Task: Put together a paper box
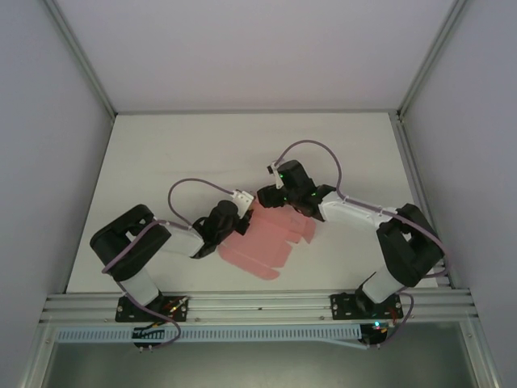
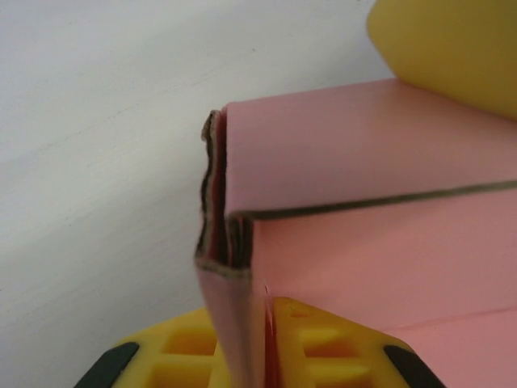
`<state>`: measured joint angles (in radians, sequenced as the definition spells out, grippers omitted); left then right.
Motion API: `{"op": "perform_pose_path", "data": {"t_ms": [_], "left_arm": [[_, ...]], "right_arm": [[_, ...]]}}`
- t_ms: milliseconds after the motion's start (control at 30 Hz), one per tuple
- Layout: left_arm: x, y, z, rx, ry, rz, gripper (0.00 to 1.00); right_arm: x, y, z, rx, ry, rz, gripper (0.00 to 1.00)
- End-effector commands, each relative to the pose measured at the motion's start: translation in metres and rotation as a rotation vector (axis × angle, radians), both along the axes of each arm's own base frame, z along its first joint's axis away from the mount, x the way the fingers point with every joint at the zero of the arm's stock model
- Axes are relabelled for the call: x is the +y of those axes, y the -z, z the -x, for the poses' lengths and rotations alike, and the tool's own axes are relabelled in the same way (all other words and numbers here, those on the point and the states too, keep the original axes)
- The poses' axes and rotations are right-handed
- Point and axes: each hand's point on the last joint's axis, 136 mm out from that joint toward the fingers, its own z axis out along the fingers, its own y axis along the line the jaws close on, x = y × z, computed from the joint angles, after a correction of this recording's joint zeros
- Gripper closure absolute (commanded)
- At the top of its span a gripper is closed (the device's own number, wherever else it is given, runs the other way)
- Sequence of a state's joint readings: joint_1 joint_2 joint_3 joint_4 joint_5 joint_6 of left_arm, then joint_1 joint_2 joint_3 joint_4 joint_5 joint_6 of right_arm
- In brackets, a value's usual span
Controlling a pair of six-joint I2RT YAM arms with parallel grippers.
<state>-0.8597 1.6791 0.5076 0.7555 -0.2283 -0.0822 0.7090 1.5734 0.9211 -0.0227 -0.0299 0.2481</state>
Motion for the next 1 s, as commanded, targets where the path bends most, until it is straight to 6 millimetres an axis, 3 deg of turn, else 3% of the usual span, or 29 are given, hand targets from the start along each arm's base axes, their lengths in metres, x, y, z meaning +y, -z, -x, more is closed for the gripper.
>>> {"op": "perform_pose_path", "data": {"t_ms": [0, 267, 400, 533, 633, 733, 833, 967], "left_arm": [[-0.001, 0.002, 0.001, -0.012, 0.020, -0.014, 0.85], [0.002, 0.003, 0.001, -0.008, 0.007, -0.007, 0.86], [0.003, 0.003, 0.002, -0.005, 0.004, -0.006, 0.90], [0.006, 0.007, 0.003, 0.006, 0.001, -0.013, 0.98], [0.012, 0.010, 0.007, 0.007, -0.010, -0.008, 1.00], [0.020, -0.005, 0.005, -0.035, -0.049, 0.031, 1.00], [0.030, -0.036, -0.006, -0.089, -0.152, 0.087, 1.00], [0.038, -0.084, -0.018, -0.141, -0.253, 0.169, 1.00]], "right_arm": [[-0.022, 0.085, 0.058, 0.231, -0.056, 0.223, 0.35], [-0.028, 0.093, 0.086, 0.191, -0.044, 0.310, 0.35], [-0.032, 0.095, 0.086, 0.152, -0.043, 0.345, 0.35], [-0.026, 0.081, 0.081, 0.084, -0.060, 0.364, 0.34], [-0.030, 0.057, 0.069, 0.014, -0.003, 0.357, 0.31], [-0.033, 0.012, 0.056, -0.079, 0.093, 0.281, 0.23], [-0.039, -0.043, 0.051, -0.149, 0.206, 0.125, 0.03], [-0.068, -0.097, 0.054, -0.271, 0.349, -0.074, 0.00]]}}
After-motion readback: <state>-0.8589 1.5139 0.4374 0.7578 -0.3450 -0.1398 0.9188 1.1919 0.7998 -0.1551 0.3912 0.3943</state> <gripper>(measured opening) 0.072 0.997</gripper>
